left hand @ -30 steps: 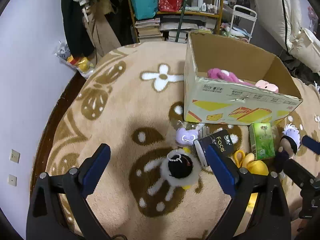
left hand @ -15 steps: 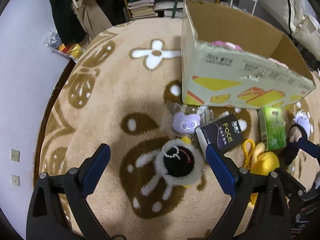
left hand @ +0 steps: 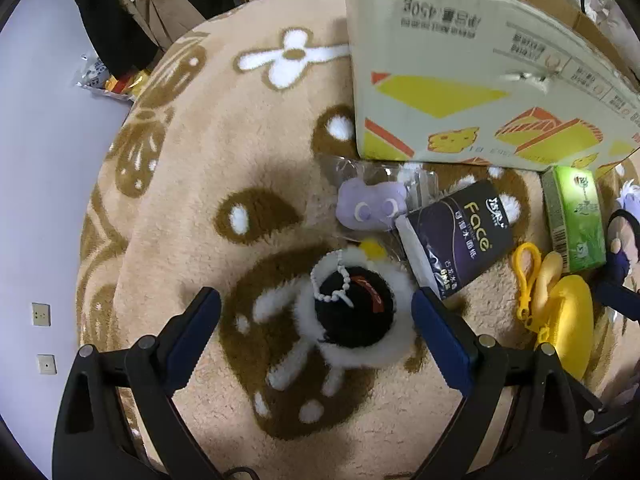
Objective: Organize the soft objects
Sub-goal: 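Grasp the black-white plush keychain with the left tool while the right tool grasps the yellow plush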
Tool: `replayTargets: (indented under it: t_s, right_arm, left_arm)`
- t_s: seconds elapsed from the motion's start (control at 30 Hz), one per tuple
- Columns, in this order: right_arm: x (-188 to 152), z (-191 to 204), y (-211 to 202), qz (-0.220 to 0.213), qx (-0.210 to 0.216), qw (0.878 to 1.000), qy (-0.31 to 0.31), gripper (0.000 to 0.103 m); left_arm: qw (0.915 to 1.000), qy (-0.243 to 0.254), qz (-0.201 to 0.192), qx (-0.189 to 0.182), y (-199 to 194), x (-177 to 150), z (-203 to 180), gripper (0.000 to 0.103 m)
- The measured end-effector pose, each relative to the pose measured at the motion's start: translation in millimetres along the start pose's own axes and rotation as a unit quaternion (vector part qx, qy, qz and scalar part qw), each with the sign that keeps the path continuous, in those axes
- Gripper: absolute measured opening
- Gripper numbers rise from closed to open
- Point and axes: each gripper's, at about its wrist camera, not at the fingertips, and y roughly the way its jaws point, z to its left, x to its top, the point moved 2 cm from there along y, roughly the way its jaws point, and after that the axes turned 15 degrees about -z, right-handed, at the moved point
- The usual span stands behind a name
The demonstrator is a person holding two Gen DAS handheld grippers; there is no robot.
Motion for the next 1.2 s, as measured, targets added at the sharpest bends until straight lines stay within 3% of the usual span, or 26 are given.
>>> replayTargets:
  t_s: [0.57, 0.73, 0.8, 0.87, 0.97, 1.2]
  right_arm:
    - [-8.0, 1.4, 21.7, 0.043, 0.014, 0.999, 0.007, 0.101]
    - [-9.3, 2.2, 20.6, 0.045, 0.009, 0.999, 0.000, 0.097]
    - [-8.9, 4.7, 20.8, 0.050, 0.010, 0.999, -0.001, 0.090]
    - [-9.2, 9.1, 20.1, 0.052, 0.018, 0.998, -0.004, 0.077]
    - [-9.6, 12.3, 18.4, 0.051, 0.016, 0.999, -0.013, 0.076]
    - [-3.3, 5.8, -0.9, 0.025, 0.012, 1.000, -0.004, 0.075]
  left_arm:
    - [0.9995, 0.029, 0.010, 0.014, 16.5, -1.8, -10.2, 0.092]
    - [0.9995, 0.031, 0.007, -0.004, 15.0, -2.1, -14.0, 0.076]
    - [0.9995, 0.032, 0.004, -0.004, 13.8, -2.6, -15.9, 0.070]
    - [0.9995, 0.030, -0.001, -0.003, 11.2, -3.0, -15.3, 0.056]
    - [0.9996, 0.027, -0.008, 0.004, 6.9, -3.9, -12.1, 0.041]
    - [0.9991, 0.039, -0.015, 0.012, -4.8, -9.3, -10.1, 0.034]
